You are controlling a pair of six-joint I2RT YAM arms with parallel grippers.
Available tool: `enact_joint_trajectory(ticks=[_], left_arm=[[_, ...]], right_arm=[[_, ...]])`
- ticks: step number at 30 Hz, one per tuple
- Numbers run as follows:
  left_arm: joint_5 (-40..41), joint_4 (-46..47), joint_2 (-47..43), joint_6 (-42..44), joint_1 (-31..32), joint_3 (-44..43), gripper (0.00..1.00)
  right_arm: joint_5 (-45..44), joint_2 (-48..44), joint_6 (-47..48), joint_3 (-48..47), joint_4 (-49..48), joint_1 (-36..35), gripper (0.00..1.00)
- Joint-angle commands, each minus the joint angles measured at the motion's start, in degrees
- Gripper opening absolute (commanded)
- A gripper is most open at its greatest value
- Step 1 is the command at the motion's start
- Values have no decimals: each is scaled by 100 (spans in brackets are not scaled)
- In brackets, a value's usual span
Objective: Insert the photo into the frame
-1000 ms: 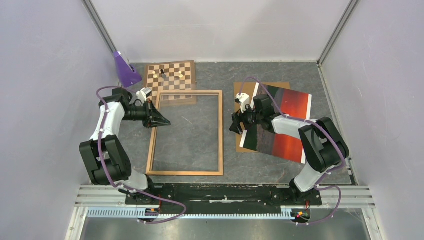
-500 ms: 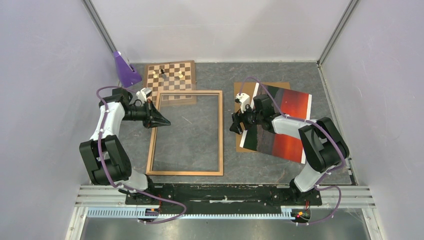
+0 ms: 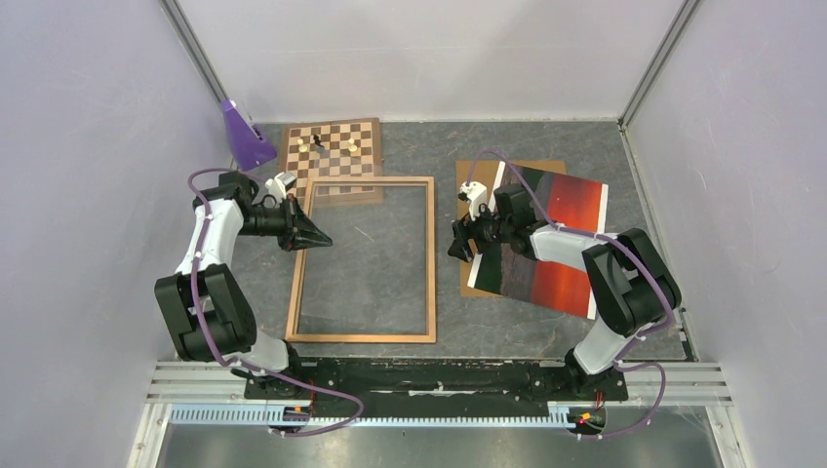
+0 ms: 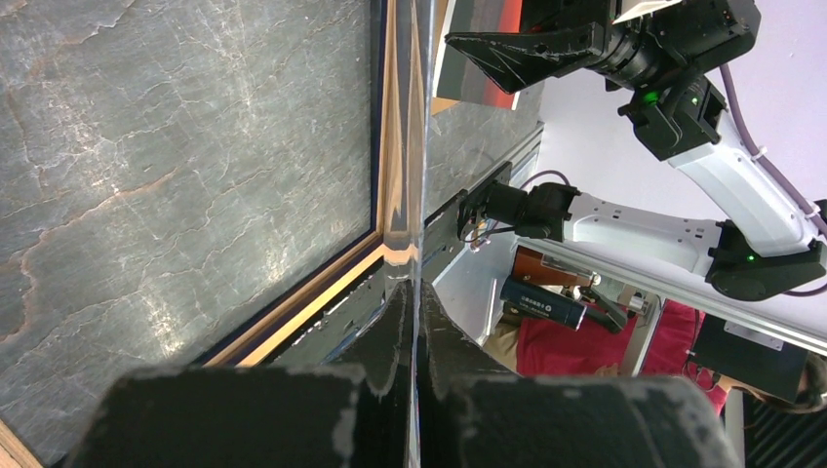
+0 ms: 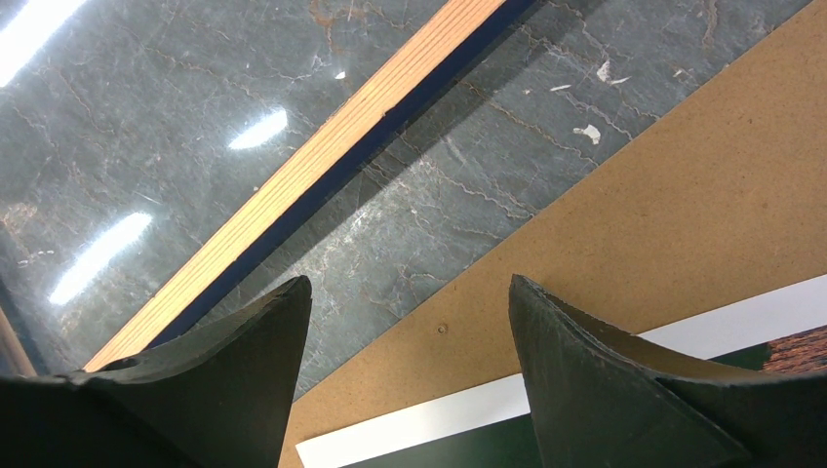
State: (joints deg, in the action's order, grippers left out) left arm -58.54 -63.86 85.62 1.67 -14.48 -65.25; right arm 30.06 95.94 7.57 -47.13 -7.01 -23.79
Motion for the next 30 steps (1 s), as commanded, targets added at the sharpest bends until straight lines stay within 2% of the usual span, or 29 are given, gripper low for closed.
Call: enact_joint_trajectory(ticks=[1, 9, 20, 30], left_arm=[[-35, -147, -213, 160, 42, -23, 2], [-155, -48, -174, 119, 42, 57, 2], [-201, -22, -138, 141, 59, 79, 2], [-210, -24, -102, 172, 85, 72, 2]], right_arm=[[52, 41, 0, -246, -80, -41, 77], [20, 220, -95, -534, -64, -187, 77], [203, 799, -725, -985, -243, -292, 76], [491, 1042, -1043, -1087, -385, -351, 69]])
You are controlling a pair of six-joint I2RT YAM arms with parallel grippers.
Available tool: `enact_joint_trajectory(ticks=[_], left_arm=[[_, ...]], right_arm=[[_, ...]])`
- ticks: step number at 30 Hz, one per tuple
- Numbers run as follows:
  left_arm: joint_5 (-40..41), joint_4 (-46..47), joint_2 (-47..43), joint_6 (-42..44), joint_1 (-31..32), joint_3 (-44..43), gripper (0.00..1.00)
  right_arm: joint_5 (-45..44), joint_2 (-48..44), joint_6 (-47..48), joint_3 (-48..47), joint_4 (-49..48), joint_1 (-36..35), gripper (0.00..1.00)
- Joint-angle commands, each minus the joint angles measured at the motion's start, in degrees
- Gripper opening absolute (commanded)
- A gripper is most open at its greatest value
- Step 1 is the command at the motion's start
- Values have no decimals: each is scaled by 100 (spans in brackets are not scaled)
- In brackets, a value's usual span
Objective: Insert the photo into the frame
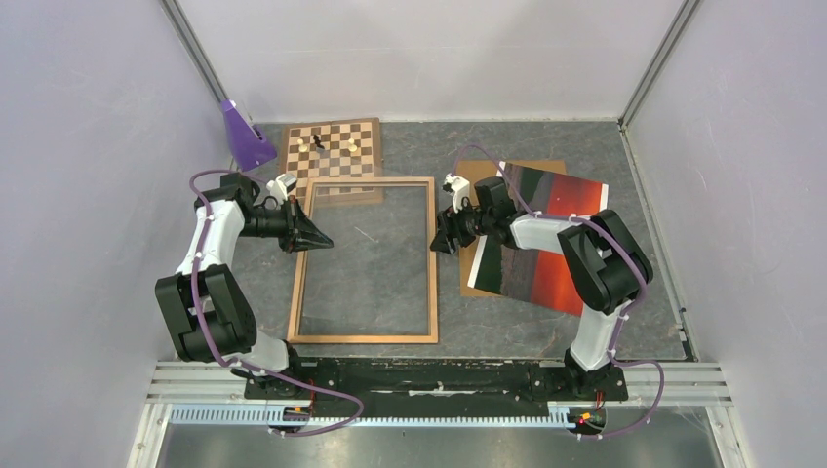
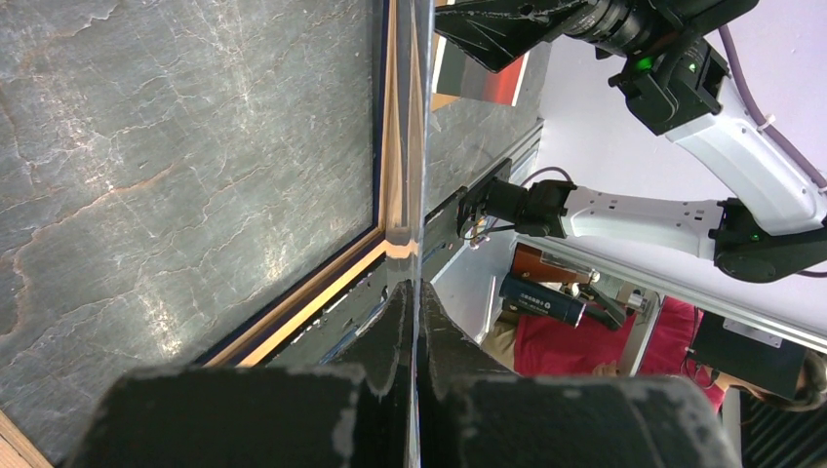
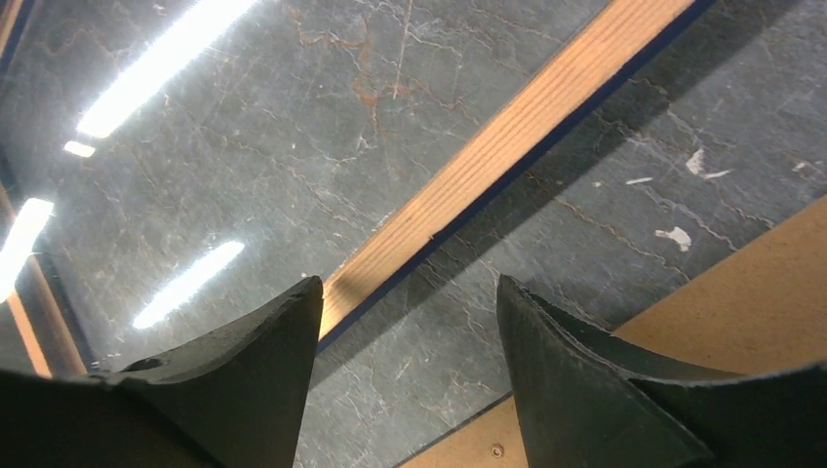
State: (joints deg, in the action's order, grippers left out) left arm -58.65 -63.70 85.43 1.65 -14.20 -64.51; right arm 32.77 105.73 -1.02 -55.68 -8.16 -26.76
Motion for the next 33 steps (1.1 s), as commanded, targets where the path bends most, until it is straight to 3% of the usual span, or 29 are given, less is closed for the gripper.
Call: enact_joint_trajectory(ticks=[1, 12, 23, 33], left_arm=[[-199, -44, -79, 184, 57, 0, 2], [-190, -43, -89, 189, 57, 0, 2], [-203, -11, -76, 190, 66, 17, 2], [-208, -13, -53, 239, 97, 39, 2]], right_arm=[[240, 85, -205, -247, -268, -57, 67], [424, 264, -350, -282, -356, -61, 49], [423, 288, -352, -276, -360, -66, 39], [396, 289, -340, -277, -355, -66, 36]])
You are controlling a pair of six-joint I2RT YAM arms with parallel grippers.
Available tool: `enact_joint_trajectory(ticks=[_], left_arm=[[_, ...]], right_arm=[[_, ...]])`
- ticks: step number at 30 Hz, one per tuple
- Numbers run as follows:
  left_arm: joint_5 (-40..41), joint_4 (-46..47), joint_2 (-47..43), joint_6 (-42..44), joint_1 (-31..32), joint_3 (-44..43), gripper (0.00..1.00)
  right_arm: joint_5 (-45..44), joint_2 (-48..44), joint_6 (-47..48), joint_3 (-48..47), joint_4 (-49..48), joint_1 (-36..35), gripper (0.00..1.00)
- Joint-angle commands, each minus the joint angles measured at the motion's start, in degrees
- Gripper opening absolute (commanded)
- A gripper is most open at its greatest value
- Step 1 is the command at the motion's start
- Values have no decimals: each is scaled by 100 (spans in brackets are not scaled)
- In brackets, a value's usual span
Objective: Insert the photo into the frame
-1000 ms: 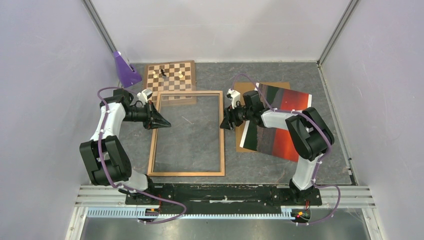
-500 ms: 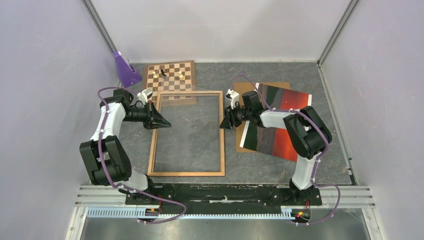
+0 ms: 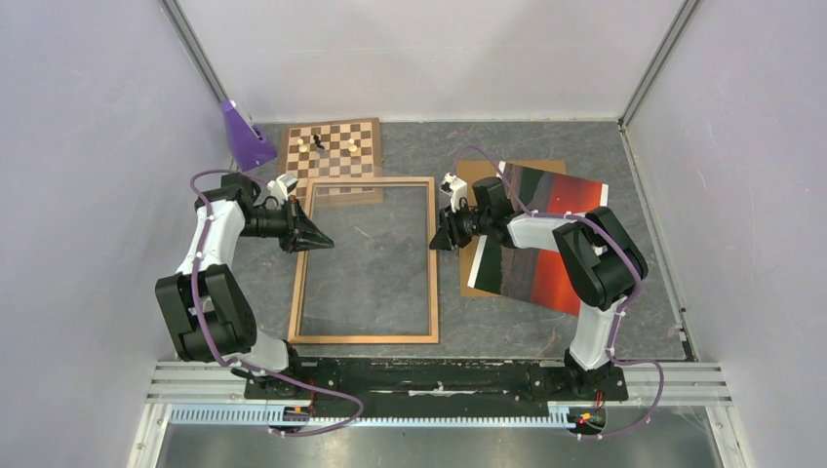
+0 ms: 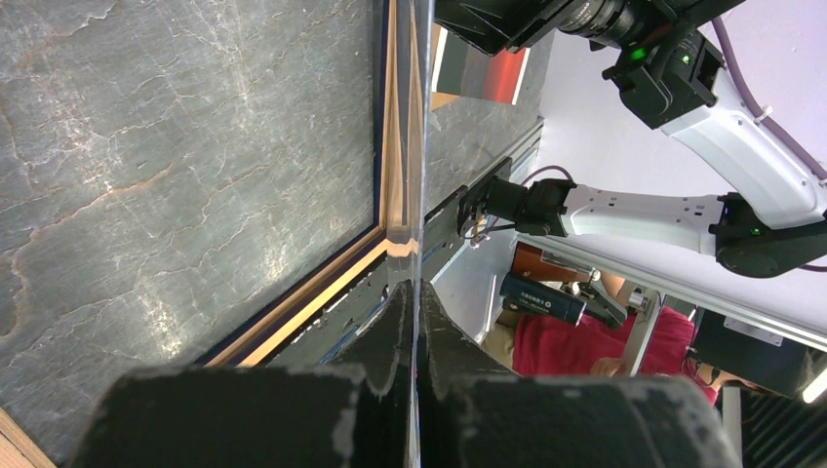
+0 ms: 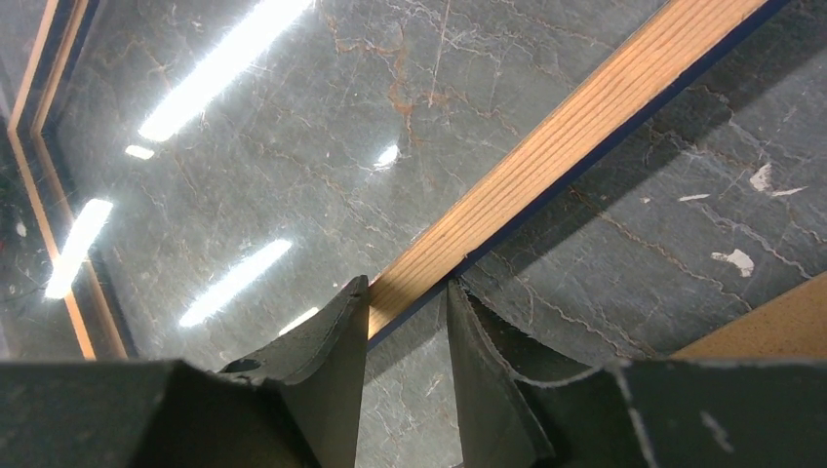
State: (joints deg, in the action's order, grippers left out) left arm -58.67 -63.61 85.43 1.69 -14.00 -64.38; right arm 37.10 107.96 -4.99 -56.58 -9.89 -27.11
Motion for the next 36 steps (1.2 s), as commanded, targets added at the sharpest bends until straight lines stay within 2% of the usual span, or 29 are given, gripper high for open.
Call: enact_joint_trajectory(ticks=[1, 23, 36], left_arm=[[-206, -22, -44, 237, 81, 32, 2], [-31, 50, -294, 36, 151, 169, 2], [50, 683, -644, -736, 143, 616, 2]], right_arm=[[-30, 68, 57, -194, -188, -31, 35], [-89, 19, 109, -184, -156, -31, 33], [-105, -21, 112, -143, -171, -26, 32]])
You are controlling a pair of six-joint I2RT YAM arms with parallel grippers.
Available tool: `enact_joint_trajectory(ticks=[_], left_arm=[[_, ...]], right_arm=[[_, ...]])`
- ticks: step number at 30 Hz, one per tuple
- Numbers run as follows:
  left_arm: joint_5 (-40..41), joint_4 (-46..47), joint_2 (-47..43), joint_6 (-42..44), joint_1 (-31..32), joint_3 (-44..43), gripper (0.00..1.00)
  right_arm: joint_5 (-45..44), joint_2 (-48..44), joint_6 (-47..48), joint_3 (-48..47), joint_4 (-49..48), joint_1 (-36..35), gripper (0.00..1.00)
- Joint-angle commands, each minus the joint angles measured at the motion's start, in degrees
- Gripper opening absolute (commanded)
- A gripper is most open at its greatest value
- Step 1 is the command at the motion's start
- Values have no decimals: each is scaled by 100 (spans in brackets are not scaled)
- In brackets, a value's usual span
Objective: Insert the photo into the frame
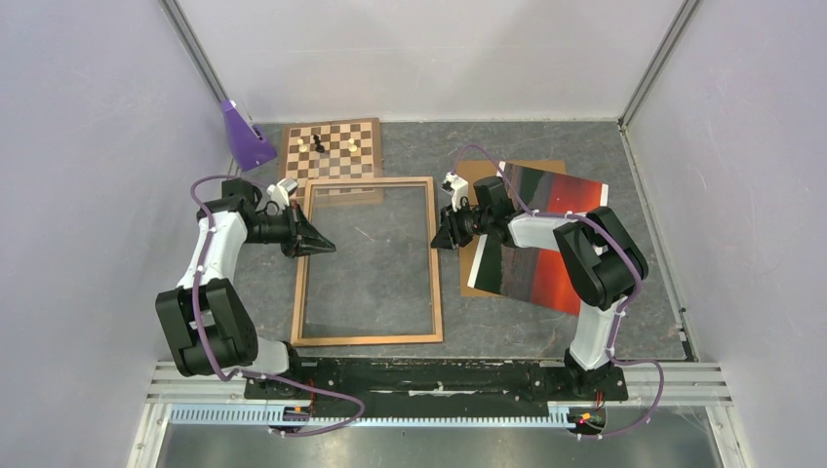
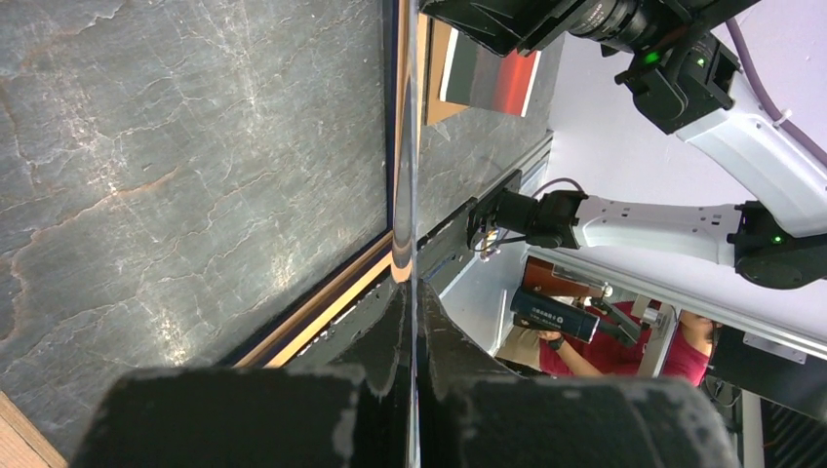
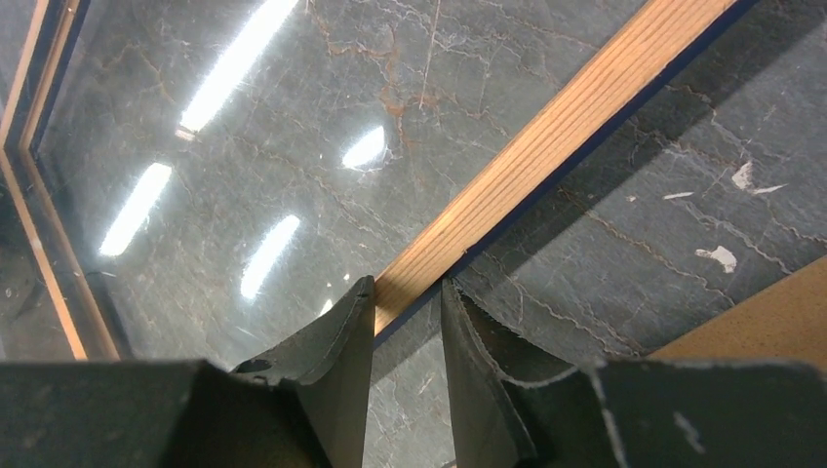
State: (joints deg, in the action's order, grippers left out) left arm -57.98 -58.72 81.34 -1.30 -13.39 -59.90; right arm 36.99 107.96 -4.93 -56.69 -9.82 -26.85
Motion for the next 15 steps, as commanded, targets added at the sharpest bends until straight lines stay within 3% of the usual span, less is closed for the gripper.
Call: enact_joint_trajectory(ticks=[1, 15], left_arm=[[-20, 247, -264, -485, 82, 199, 2], [-214, 571, -300, -933, 73, 408, 2]], right_arm=[[-97, -28, 101, -114, -185, -57, 32], [-149, -143, 85, 35, -305, -74, 31]])
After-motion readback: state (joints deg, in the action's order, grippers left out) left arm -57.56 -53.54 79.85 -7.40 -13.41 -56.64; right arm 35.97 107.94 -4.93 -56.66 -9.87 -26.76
